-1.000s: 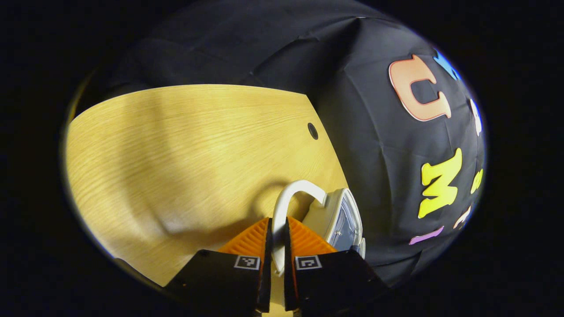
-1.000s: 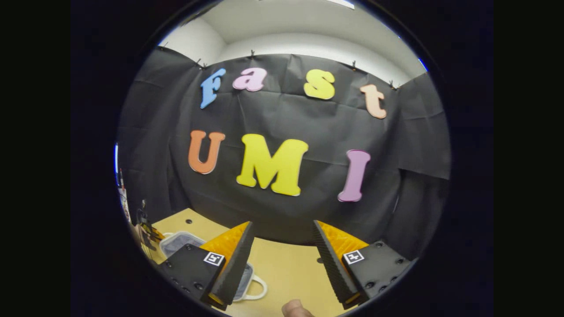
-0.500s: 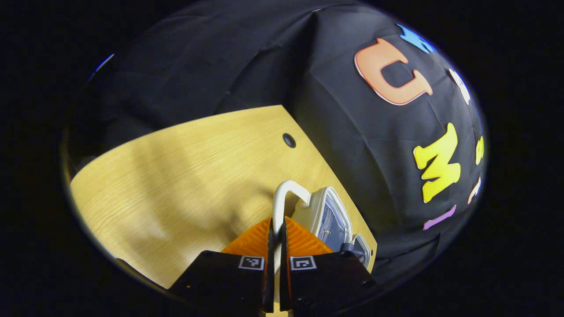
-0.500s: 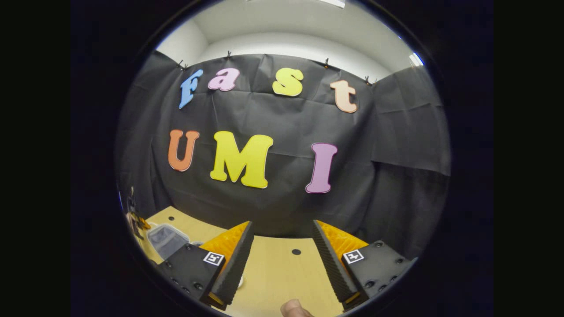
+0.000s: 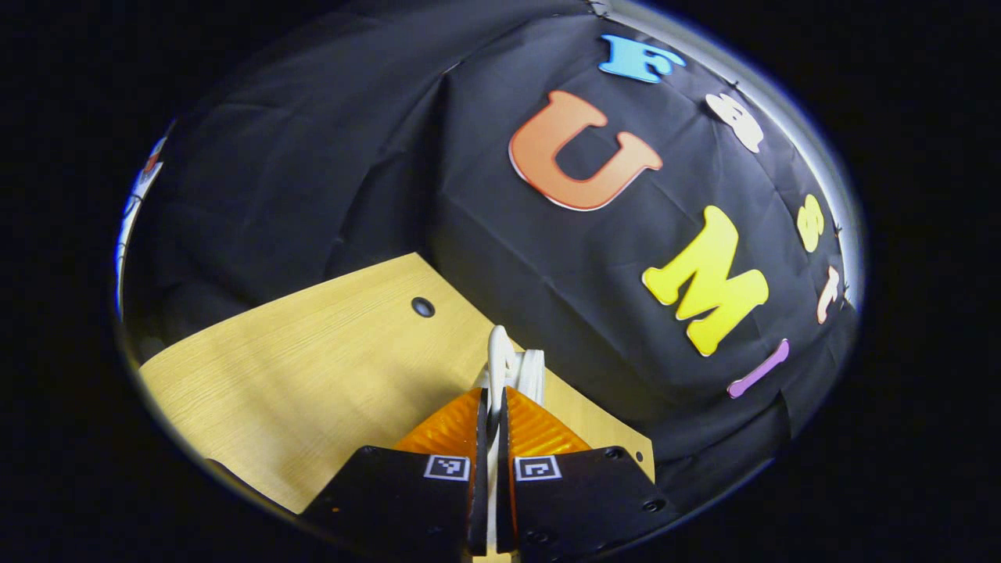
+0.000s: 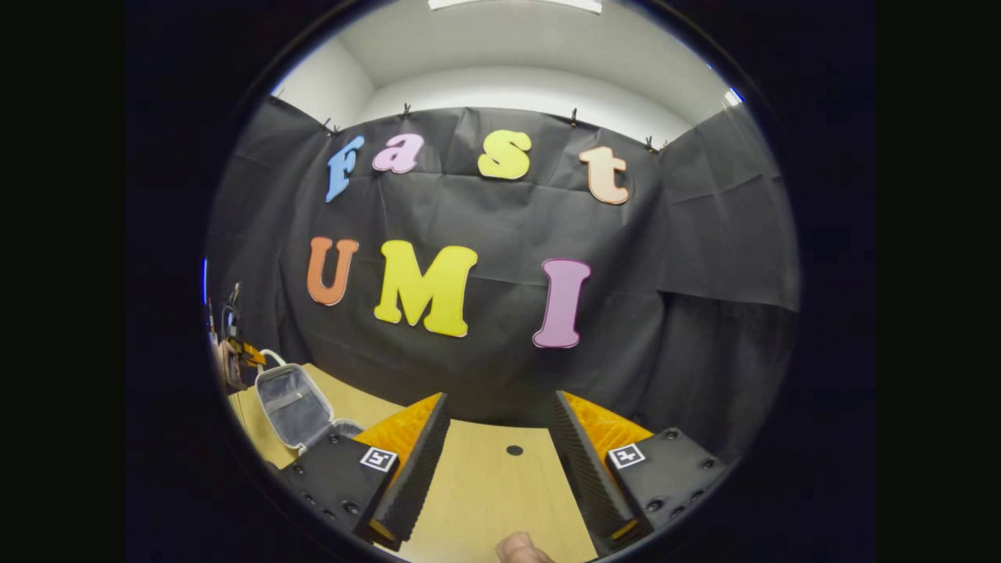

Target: First open the suitcase, pack the skin care products into it, and then close the suitcase.

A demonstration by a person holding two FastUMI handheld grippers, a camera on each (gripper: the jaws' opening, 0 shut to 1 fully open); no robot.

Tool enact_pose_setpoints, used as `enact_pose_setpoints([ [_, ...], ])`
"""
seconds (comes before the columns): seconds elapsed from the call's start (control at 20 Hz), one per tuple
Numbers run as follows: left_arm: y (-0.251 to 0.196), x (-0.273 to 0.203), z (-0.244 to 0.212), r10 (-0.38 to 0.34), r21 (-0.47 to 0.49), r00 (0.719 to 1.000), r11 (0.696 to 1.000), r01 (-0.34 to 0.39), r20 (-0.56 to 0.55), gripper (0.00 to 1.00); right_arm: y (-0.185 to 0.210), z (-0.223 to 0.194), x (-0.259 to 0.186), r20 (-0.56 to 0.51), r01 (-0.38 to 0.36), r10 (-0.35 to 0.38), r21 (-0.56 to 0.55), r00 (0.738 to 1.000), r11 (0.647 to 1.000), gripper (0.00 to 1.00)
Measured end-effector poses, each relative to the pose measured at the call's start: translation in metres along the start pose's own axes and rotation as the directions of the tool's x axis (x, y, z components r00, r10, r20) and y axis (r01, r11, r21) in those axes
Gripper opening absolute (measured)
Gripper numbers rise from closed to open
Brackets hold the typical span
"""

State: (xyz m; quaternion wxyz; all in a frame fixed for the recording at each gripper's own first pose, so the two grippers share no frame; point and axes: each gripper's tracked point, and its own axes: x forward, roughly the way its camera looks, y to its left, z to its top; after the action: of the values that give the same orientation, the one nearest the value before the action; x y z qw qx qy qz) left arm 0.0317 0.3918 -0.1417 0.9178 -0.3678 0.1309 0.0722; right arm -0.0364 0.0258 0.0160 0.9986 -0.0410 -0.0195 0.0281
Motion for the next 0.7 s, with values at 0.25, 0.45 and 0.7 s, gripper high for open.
enact_pose_setpoints([
  [0.25, -0.072, -0.020, -0.011, -0.063, 0.086, 0.997, 0.994, 0.060, 0.040, 0.07, -0.026, -0.003, -0.006, 0.014, -0.065, 0.065, -0.017, 0.998, 0.998, 0.79],
  [0.45, -0.126, -0.030, -0.028, -0.099, 0.162, 0.994, 0.982, 0.092, 0.036, 0.07, -0.053, -0.006, -0.008, 0.022, -0.070, 0.070, -0.004, 0.997, 0.998, 0.79],
  [0.7, -0.178, -0.030, -0.062, -0.139, 0.252, 0.990, 0.958, 0.136, -0.005, 0.07, -0.066, -0.016, -0.006, 0.013, -0.081, 0.081, 0.005, 0.997, 0.997, 0.79],
])
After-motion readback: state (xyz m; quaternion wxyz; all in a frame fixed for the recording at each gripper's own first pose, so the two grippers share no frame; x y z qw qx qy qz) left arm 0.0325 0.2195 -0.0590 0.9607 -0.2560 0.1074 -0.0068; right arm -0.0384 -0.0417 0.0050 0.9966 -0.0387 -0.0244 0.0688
